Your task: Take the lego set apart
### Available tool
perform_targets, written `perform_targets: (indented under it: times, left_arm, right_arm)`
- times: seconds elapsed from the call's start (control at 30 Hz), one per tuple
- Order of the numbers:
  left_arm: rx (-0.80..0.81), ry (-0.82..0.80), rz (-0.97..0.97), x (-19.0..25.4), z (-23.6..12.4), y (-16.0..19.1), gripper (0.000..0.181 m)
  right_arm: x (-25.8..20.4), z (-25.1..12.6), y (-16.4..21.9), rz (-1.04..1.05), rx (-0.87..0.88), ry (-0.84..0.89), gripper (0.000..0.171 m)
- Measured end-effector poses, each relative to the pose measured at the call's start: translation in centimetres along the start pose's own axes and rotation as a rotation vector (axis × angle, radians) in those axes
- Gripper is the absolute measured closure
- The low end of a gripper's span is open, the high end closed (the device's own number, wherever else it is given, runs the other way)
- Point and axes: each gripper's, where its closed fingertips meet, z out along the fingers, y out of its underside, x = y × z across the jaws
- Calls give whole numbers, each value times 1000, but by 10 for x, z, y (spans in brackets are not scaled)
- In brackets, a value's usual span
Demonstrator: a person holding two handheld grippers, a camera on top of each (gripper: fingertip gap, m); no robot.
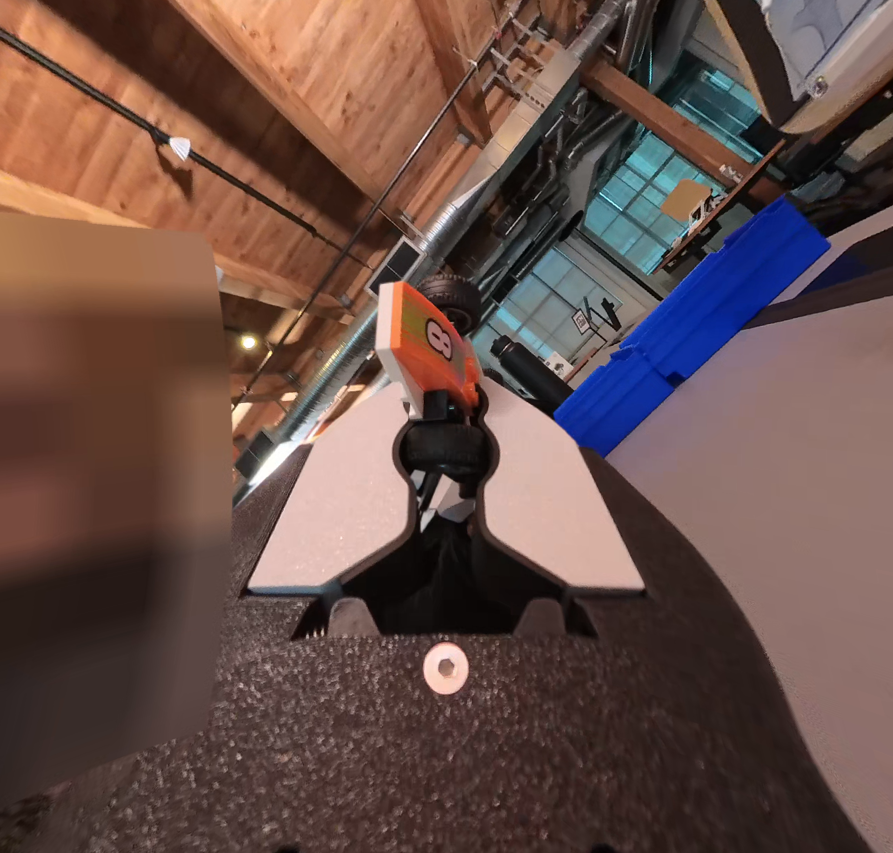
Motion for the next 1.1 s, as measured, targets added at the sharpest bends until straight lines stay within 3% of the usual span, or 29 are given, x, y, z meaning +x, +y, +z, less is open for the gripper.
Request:
perform_targets:
  times: [0.3, 0.53, 0.63, 1.1]
  left_arm:
    - [-44, -81, 208, 2, 3, 8, 166]
    - [-75, -134, 326, -4, 2, 11, 163]
    - [-60, -109, 272, -3, 2, 11, 155]
    - [-11, 4, 210, 10, 0, 8, 166]
  right_arm:
    - [12, -4, -1, 126, 41, -5, 152]
    - [22, -2, 13, 156, -44, 33, 153]
    - [23, -4, 11, 156, -39, 30, 153]
    - [27, -7, 10, 181, -50, 46, 154]
